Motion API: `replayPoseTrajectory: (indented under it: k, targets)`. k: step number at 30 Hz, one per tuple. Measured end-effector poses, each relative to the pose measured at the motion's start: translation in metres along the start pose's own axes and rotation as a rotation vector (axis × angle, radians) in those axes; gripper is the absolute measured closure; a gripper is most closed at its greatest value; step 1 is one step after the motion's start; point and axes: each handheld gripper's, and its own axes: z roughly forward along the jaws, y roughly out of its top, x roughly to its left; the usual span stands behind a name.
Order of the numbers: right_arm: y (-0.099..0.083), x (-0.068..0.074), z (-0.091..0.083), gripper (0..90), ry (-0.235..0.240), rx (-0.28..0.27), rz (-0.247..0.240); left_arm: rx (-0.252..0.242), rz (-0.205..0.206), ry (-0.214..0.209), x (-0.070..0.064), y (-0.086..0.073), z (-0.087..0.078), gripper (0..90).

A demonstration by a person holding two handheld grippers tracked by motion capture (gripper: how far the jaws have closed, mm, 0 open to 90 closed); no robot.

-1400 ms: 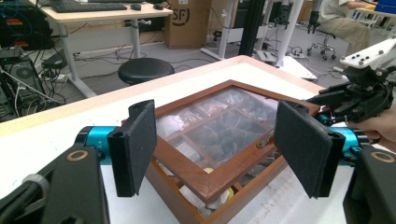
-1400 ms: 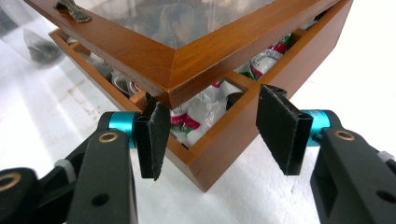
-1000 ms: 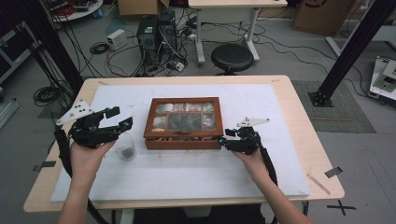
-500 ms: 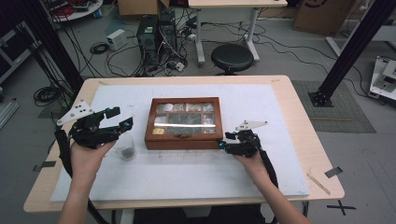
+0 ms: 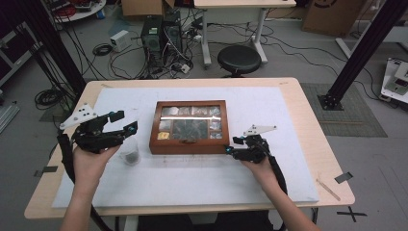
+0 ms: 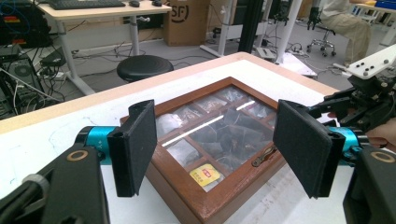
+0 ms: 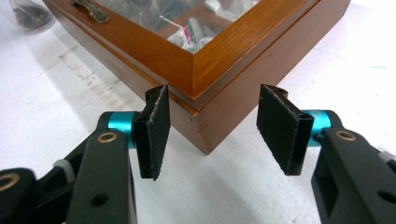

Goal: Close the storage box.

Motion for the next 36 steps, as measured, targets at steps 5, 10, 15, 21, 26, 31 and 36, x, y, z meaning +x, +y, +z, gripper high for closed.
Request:
replayPoseTrajectory:
  k: [5, 10, 15, 21, 26, 31, 36]
  targets:
    - [0.009, -0.002, -0.015, 39.9, -0.041, -0.059, -0.019, -0.01, 0.001, 0.005, 0.001, 0.001, -0.002, 30.3]
    - [0.019, -0.009, -0.034, 32.9, -0.071, -0.14, -0.009, -0.019, 0.003, 0.01, 0.002, 0.002, -0.004, 30.3]
    - [0.027, -0.017, -0.052, 28.2, -0.081, -0.191, 0.0, -0.03, 0.003, 0.015, 0.004, 0.004, -0.005, 30.0]
    - [0.038, -0.024, -0.067, 24.9, -0.107, -0.229, -0.004, -0.038, 0.011, 0.013, 0.004, 0.007, -0.001, 29.8]
    - [0.047, -0.027, -0.077, 24.9, -0.117, -0.248, -0.008, -0.033, 0.014, 0.012, 0.005, 0.006, 0.003, 29.9]
    - [0.056, -0.03, -0.084, 24.9, -0.126, -0.261, 0.0, -0.031, 0.021, 0.015, 0.004, 0.006, 0.004, 29.8]
    - [0.054, -0.032, -0.087, 24.0, -0.136, -0.275, -0.001, -0.041, 0.015, 0.026, 0.007, 0.004, 0.003, 29.8]
